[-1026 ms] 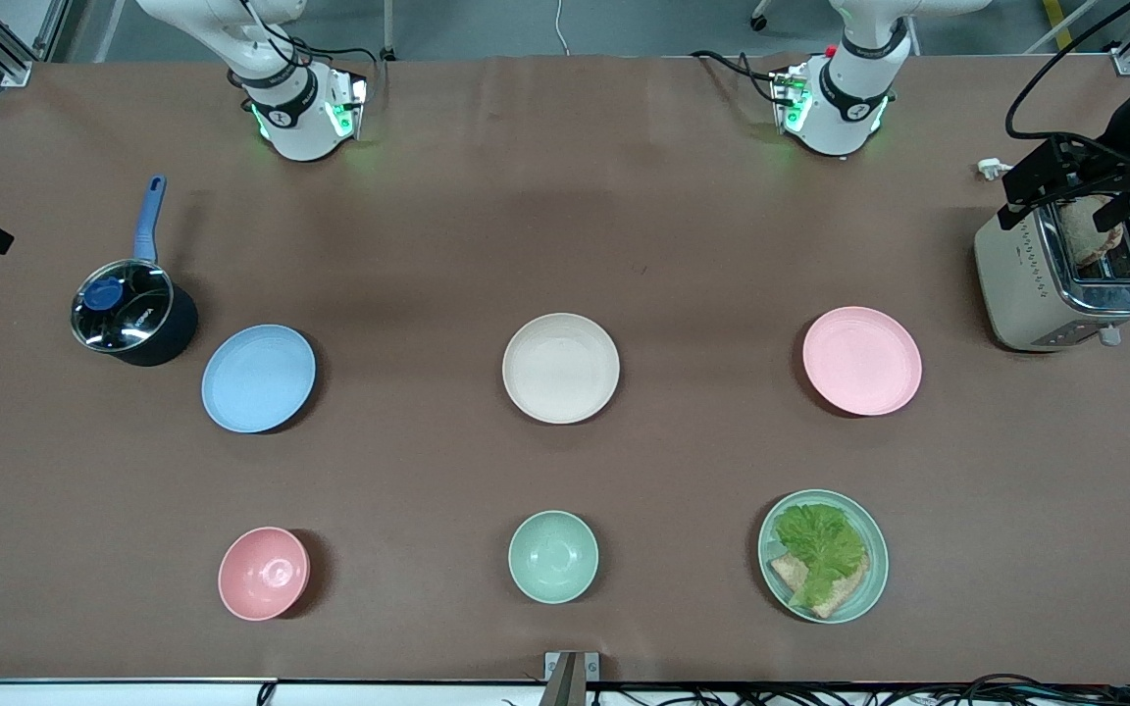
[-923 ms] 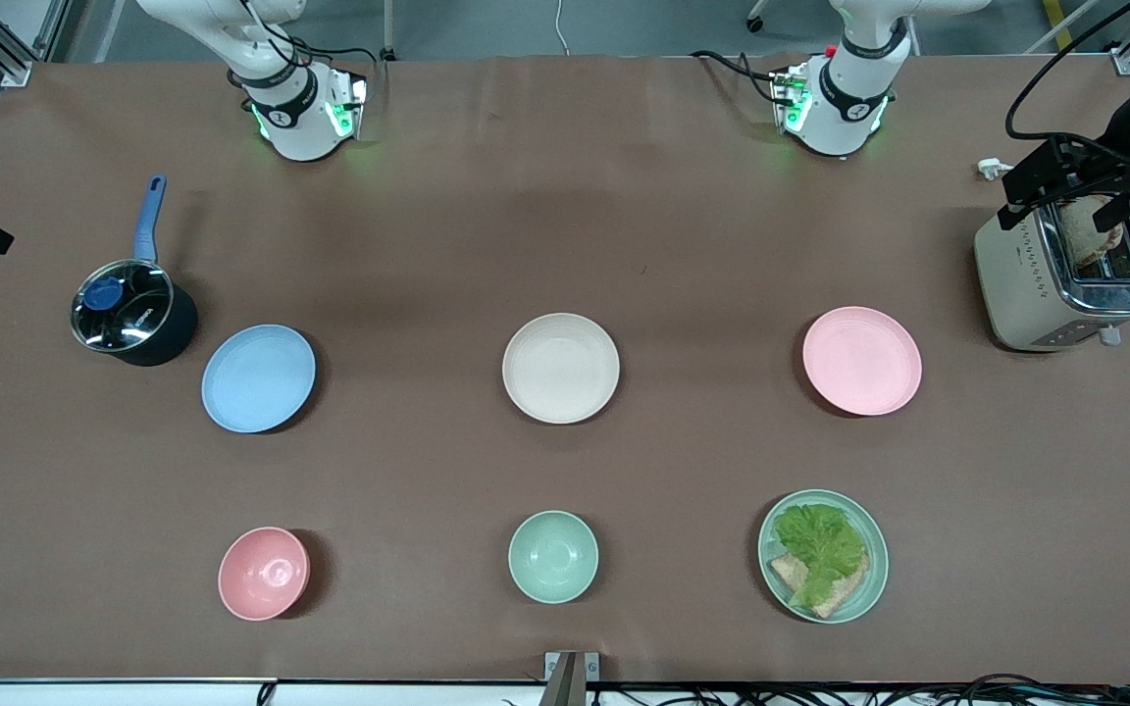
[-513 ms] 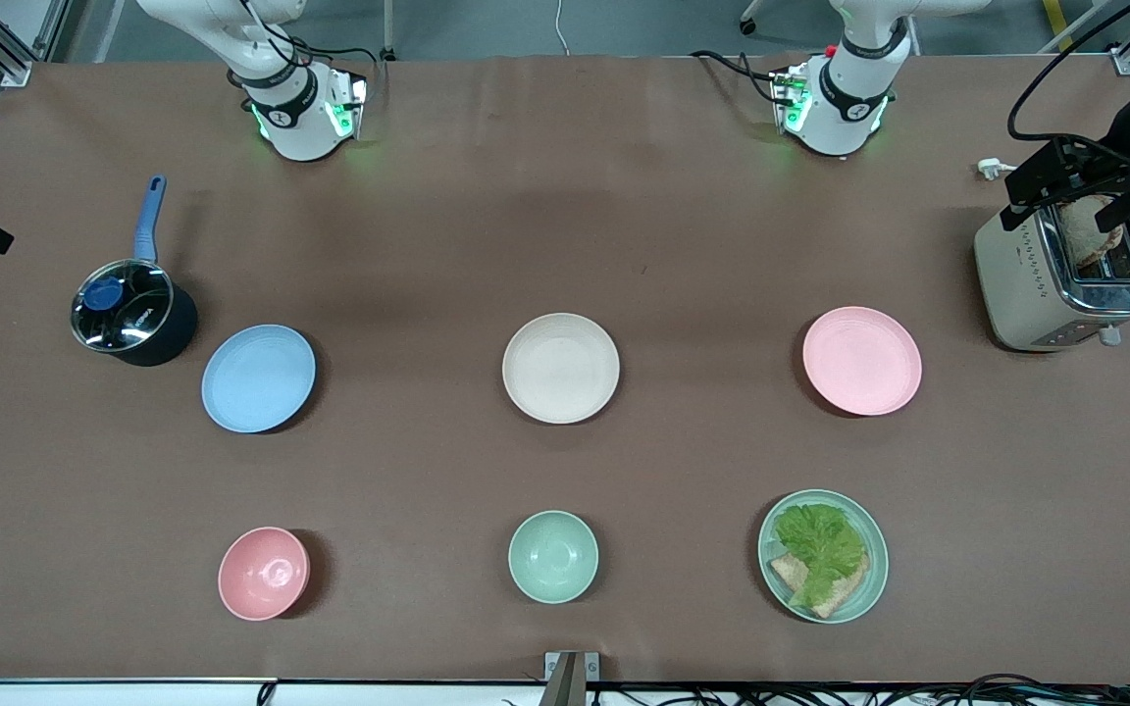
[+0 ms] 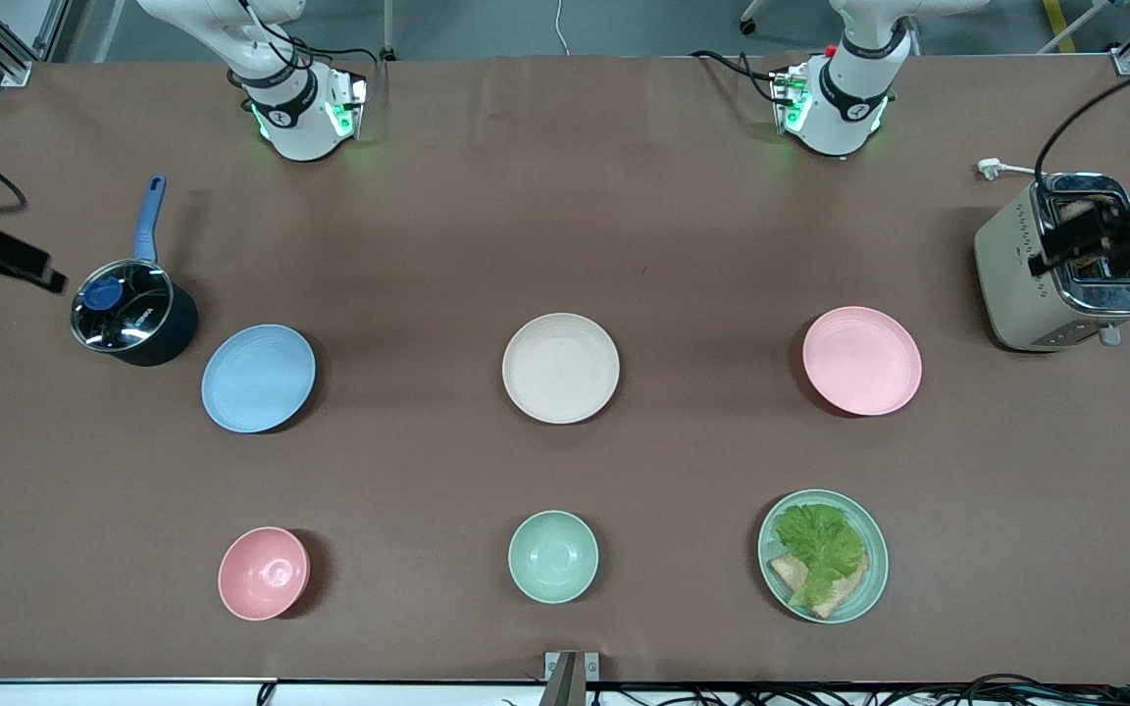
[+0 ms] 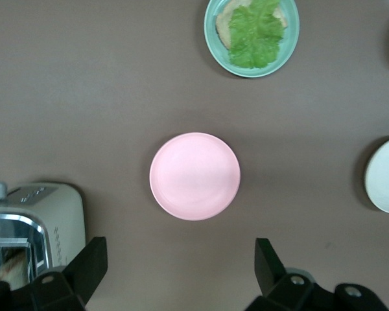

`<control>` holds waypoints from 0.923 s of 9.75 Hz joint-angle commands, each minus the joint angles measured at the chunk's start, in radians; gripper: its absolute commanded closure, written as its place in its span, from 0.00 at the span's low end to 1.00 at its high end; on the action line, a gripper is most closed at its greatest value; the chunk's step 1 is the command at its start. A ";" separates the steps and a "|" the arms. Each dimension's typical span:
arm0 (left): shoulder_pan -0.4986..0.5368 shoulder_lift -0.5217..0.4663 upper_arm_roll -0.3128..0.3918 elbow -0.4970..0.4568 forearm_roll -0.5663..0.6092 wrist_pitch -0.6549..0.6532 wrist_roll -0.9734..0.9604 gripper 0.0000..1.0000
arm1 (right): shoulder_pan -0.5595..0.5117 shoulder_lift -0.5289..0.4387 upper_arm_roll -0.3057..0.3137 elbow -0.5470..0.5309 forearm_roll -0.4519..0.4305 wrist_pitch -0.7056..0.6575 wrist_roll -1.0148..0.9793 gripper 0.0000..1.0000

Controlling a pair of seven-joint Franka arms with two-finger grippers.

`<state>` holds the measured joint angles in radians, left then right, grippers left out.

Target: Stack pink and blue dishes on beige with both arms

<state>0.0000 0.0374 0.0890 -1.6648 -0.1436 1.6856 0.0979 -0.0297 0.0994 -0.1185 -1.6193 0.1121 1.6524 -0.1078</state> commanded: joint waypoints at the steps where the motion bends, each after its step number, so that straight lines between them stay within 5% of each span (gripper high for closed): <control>1: -0.003 0.031 0.023 -0.189 -0.075 0.182 0.128 0.00 | -0.028 0.038 -0.001 -0.176 0.037 0.187 -0.154 0.00; 5: 0.006 0.237 0.040 -0.300 -0.224 0.472 0.376 0.00 | -0.050 0.268 -0.085 -0.286 0.239 0.409 -0.470 0.00; 7: 0.017 0.343 0.040 -0.302 -0.252 0.519 0.459 0.09 | -0.050 0.327 -0.089 -0.382 0.364 0.562 -0.577 0.00; 9: 0.021 0.426 0.041 -0.296 -0.336 0.531 0.575 0.14 | -0.050 0.373 -0.089 -0.386 0.438 0.573 -0.645 0.06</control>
<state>0.0196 0.3999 0.1278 -1.9634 -0.4311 2.1964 0.6003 -0.0780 0.4763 -0.2095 -1.9881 0.5006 2.2159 -0.7134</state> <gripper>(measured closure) 0.128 0.022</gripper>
